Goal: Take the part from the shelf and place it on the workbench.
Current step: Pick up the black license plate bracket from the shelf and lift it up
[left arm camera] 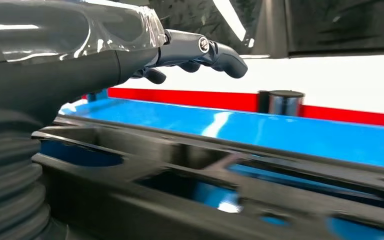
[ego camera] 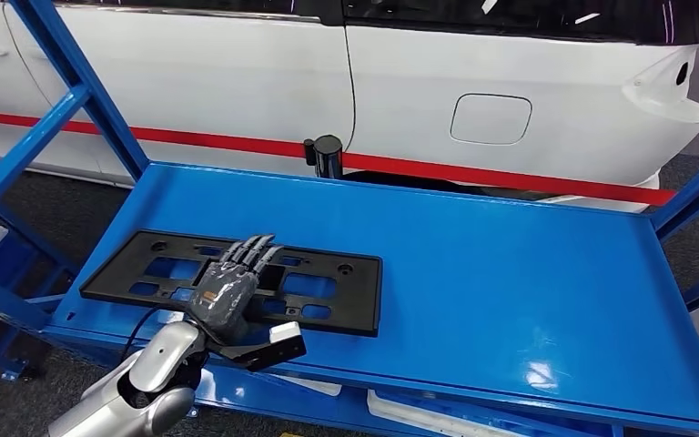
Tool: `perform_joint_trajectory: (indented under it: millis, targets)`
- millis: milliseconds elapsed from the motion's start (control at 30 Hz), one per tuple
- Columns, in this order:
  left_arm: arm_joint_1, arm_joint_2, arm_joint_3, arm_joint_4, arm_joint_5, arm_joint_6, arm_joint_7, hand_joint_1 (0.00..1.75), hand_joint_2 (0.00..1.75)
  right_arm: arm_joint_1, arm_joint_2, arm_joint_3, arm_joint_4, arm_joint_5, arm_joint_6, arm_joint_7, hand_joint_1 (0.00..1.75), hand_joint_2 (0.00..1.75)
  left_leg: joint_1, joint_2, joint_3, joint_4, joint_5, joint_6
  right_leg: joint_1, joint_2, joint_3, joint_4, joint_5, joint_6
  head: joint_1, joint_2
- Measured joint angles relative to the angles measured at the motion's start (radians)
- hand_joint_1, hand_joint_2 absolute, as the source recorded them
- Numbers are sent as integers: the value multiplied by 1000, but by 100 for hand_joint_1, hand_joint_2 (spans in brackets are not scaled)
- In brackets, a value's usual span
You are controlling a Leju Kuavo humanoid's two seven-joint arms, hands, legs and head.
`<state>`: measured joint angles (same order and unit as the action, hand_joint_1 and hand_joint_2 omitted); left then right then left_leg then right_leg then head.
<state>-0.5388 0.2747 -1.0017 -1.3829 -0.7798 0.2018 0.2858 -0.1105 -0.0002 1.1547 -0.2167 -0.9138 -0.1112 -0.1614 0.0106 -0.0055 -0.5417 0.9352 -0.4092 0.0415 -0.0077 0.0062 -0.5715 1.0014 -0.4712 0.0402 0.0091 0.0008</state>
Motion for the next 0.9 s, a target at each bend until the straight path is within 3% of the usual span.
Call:
perform_joint_trajectory:
  millis: [100, 133, 167, 200, 233, 300, 333, 467, 533, 600, 633, 667, 700, 800, 833, 900]
  targets:
    - [-10, 0, 4, 32, -1, 9, 1, 0, 175, 2, 0, 0, 0, 1, 0, 3, 0, 0, 1, 2, 0, -1, 2, 5, -2, -1, -90, 204, -98, 7, 3, 0]
    - [-12, 0, 5, 43, 0, 12, 1, 44, 175, 3, 0, 0, 0, 2, 0, 3, 0, 0, 0, 2, 0, 0, 2, 5, -2, -1, -110, 247, -108, 8, 3, 0]
    - [-14, 0, 7, 52, 1, 13, 0, 87, 175, 4, 0, 0, 0, 2, 0, 3, 0, 0, 0, 2, 0, 0, 2, 5, -3, -1, -112, 252, -98, 8, 4, 0]
    - [-16, 0, 9, 62, 4, 14, 0, 131, 175, 4, -1, 0, 0, 2, 0, 3, 0, 0, 0, 2, 2, 0, 2, 5, -3, -1, -93, 214, -72, 7, 4, 0]
    - [-19, 0, 10, 71, 7, 14, 0, 175, 175, 4, -1, 0, 0, 2, 0, 3, 0, 0, 0, 1, 3, 0, 2, 4, -3, -1, -57, 142, -34, 5, 4, 0]
    - [-25, 0, 14, 88, 13, 13, -2, 175, 175, 2, -2, 0, 0, 2, 0, 2, 0, 0, -2, 1, 5, 0, 2, -1, -2, -1, 13, -3, 18, -1, 4, 0]
    - [-30, 0, 15, 97, 15, 11, -3, 175, 175, 1, -3, 0, 0, 3, -1, 2, 0, 0, -3, 1, 4, 1, 2, -6, 0, 0, 32, -42, 28, -5, 3, 0]
    - [-40, 1, 19, 134, 18, 5, -7, 175, 175, 1, -3, 0, 0, 4, -1, 0, 0, 0, -3, 1, -4, 8, -4, -28, 3, -1, 32, -57, 36, -26, 1, 0]
    - [-44, 1, 21, 149, 19, 2, -11, 175, 175, 0, -2, 0, 0, 4, -2, -2, 0, 0, 0, 1, -40, 89, -54, -39, 0, -3, 30, -59, 41, -36, 0, 0]
    - [-44, 2, 20, 166, 19, -2, -13, 175, 175, -1, -2, 0, 0, 4, -1, -3, 0, 0, 1, 1, -109, 240, -125, -46, 0, -3, 25, -58, 43, -41, -1, 0]
    - [-43, 2, 19, 173, 19, -3, -16, 175, 175, 0, -1, 1, 0, 4, -1, -3, 0, 0, 1, 1, -137, 298, -144, -48, 1, -3, 23, -58, 43, -42, -2, 0]
    - [-44, 2, 18, 179, 20, -4, -18, 175, 175, 2, -1, 1, 0, 4, -1, -3, 0, 0, 1, 1, -147, 321, -144, -47, 2, -3, 23, -58, 44, -43, -2, 0]
    - [-46, 2, 18, 184, 23, -3, -19, 175, 175, 3, -2, 1, 0, 3, -1, -3, 0, 0, 1, 1, -136, 298, -124, -45, 3, -2, 23, -58, 44, -43, -2, 0]
    - [-55, 1, 16, 191, 32, 2, -22, 175, 175, 1, -1, 1, 0, 1, -1, -3, 0, 0, -5, 2, -24, 73, -27, -28, 6, 0, 27, -58, 43, -41, -2, 0]
    - [-58, 1, 16, 192, 33, 5, -22, 175, 175, 0, 0, 1, 0, 0, -1, -3, 0, 0, -8, 2, 1, 21, -11, -22, 8, 1, 26, -57, 43, -38, -2, 0]
    - [-61, 1, 16, 195, 34, 11, -21, 175, 175, 0, 1, 0, 0, -1, -1, -3, 0, 0, -14, 3, 11, -6, -6, -16, 8, 1, 25, -58, 43, -29, -2, 0]
